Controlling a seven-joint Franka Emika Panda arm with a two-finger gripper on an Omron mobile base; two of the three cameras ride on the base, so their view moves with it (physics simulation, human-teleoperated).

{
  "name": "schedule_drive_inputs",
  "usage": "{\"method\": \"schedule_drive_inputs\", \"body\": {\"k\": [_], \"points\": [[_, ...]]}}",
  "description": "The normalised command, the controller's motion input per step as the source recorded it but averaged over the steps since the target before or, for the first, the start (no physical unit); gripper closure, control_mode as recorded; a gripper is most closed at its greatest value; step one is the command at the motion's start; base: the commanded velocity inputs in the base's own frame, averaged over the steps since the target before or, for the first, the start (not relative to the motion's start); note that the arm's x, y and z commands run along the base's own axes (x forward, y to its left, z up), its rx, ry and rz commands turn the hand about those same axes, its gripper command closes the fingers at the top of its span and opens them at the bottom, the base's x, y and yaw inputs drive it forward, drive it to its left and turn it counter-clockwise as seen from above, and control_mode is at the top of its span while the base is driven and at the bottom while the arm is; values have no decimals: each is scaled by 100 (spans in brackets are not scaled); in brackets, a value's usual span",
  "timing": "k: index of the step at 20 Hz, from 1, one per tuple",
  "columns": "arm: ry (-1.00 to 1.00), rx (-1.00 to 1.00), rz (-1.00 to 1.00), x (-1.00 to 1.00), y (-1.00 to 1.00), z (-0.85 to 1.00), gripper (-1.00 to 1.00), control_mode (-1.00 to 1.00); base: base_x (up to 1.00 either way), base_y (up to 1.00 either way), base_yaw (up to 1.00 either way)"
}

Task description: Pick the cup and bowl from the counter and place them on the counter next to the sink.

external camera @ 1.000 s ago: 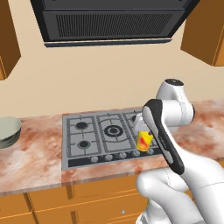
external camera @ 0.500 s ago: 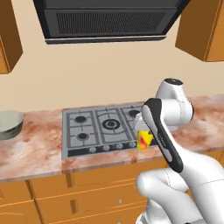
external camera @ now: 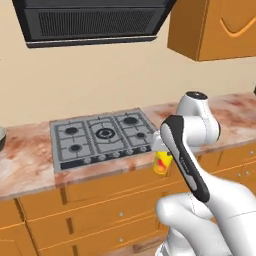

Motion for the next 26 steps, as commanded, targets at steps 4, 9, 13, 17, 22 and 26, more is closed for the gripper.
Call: {"method": "schedule_drive_inputs", "body": {"k": [4,9,13,17,22,26], "points": [[0,0,0,0,0,0,100,100,17,-3,-65],[0,0,0,0,0,0,100,100,14,-15,-66],[0,0,0,0,0,0,100,100,13,-31,-68],[0,0,0,0,0,0,100,100,13,-37,-68],[0,0,0,0,0,0,100,100,26,-35,-70],[0,0,0,0,0,0,100,100,33,-31,-71]]}}
